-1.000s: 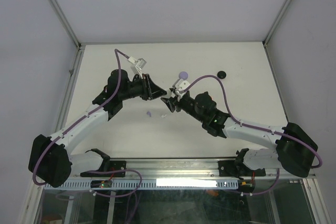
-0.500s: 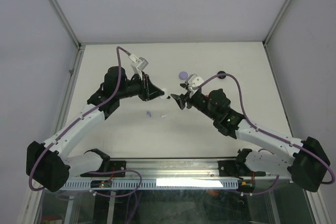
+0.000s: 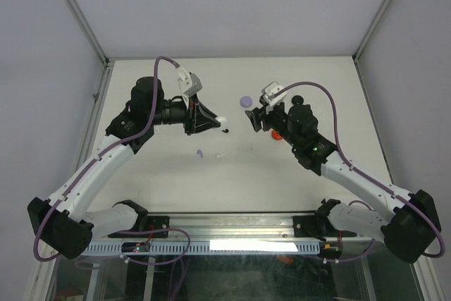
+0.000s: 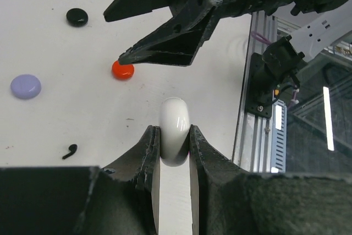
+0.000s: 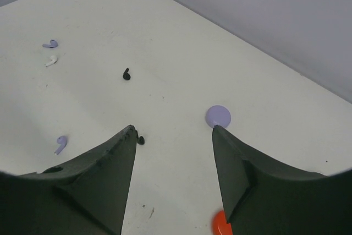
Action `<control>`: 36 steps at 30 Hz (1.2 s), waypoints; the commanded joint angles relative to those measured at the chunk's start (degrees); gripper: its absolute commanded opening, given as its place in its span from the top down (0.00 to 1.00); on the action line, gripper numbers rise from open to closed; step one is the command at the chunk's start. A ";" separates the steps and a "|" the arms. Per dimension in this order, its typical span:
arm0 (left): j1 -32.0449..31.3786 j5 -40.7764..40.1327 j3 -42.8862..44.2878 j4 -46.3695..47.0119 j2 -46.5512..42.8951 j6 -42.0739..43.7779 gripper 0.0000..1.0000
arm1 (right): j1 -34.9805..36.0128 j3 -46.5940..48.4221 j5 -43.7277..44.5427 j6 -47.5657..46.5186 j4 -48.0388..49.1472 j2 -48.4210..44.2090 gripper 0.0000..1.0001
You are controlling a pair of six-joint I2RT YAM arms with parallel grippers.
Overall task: Insert the wireless bluetooth earbuds into the charging case
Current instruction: Pick up the charging case at the center of the board.
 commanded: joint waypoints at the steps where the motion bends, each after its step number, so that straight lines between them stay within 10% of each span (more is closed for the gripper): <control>1: -0.60 4.66 2.97 -0.93 0.71 7.88 1.00 | -0.08 3.13 -0.17 -0.54 4.75 2.02 0.40; 19: -0.60 -6.07 0.31 0.99 0.65 10.82 1.00 | 3.52 3.48 -0.17 -0.54 -3.88 -0.10 0.40; 20: -0.59 -8.07 -0.29 1.88 0.56 10.00 1.00 | 3.52 3.52 4.88 3.89 -5.40 -0.53 0.24; 23: -0.47 -11.14 -1.41 3.85 0.35 8.83 1.00 | 3.20 2.86 14.03 6.42 -7.37 -2.59 0.18; 36: 1.94 -1.77 -3.82 7.35 -1.58 7.65 1.00 | 2.64 0.25 -41.19 4.75 3.65 -3.55 0.17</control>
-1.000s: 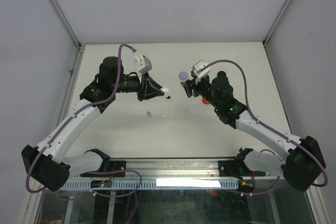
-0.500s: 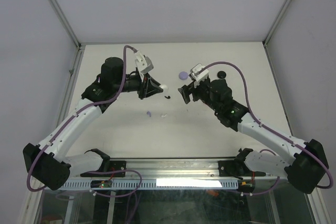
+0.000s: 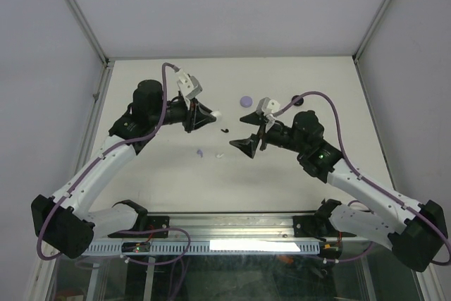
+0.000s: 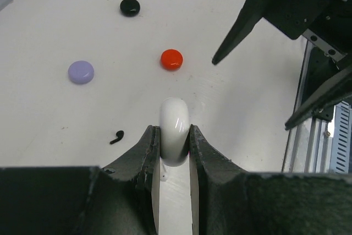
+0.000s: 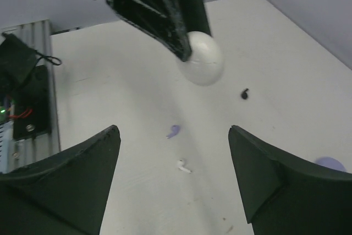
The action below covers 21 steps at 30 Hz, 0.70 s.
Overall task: Insert the wireless bluetooth earbuds into the charging case
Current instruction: Pick up the charging case at the center of the board.
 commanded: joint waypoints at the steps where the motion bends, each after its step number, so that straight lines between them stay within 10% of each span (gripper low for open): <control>1: 0.63 8.40 -0.34 5.10 -2.32 0.03 1.00 | 0.12 2.43 -20.14 1.28 6.95 3.83 0.18; 21: 0.47 21.35 -0.41 0.39 -1.30 3.37 1.00 | -0.66 2.59 -23.56 3.87 14.89 8.77 0.27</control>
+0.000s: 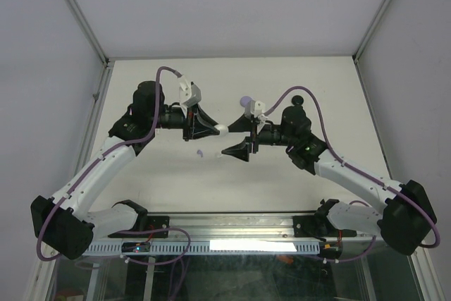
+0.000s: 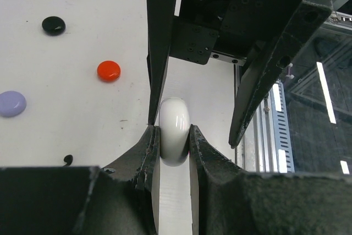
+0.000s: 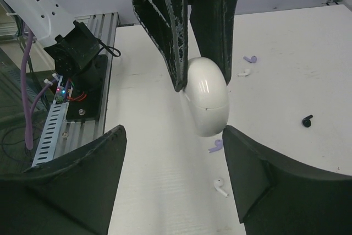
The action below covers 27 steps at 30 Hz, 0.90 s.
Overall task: Insert the wireless bluetooth earbuds into the charging case
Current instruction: Pick up the charging case at the center of the board.
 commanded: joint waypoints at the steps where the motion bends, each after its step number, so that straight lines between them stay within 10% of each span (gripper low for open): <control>1: 0.01 4.14 0.51 0.04 -0.45 2.59 1.00 | -0.38 1.64 -2.57 1.56 5.72 -1.47 0.28; 27: -1.63 3.59 0.43 -1.05 -0.51 3.42 1.00 | -0.47 3.02 -9.07 8.25 11.62 4.26 0.88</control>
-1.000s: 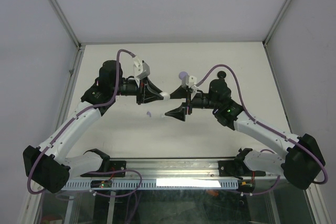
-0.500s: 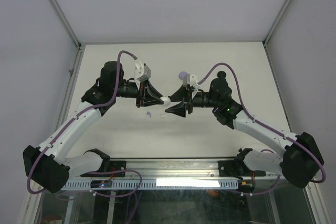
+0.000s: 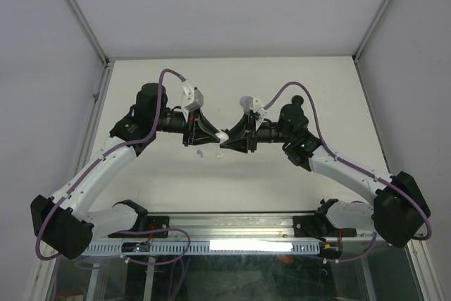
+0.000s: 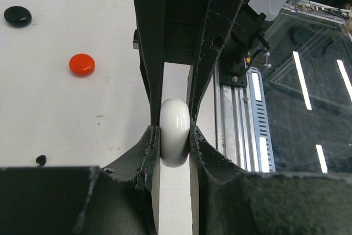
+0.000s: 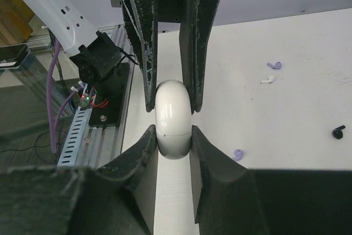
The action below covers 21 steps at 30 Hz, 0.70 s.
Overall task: Insert the wireless bluetooth earbuds into the charging case
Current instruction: Pick up the charging case at the center of the board.
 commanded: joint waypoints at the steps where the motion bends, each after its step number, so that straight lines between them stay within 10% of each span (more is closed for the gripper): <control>1: -0.43 -0.83 0.54 2.89 -0.67 2.16 1.00 | 0.45 2.96 -3.41 1.17 3.87 0.01 0.90; 11: -0.38 -6.61 -0.62 5.57 -2.22 -0.21 0.66 | 0.48 2.10 -3.37 1.81 4.74 -1.27 0.97; 21: -0.37 -11.65 -1.33 7.74 -2.96 -2.38 0.60 | 0.53 1.62 -5.09 2.75 5.92 -0.74 0.98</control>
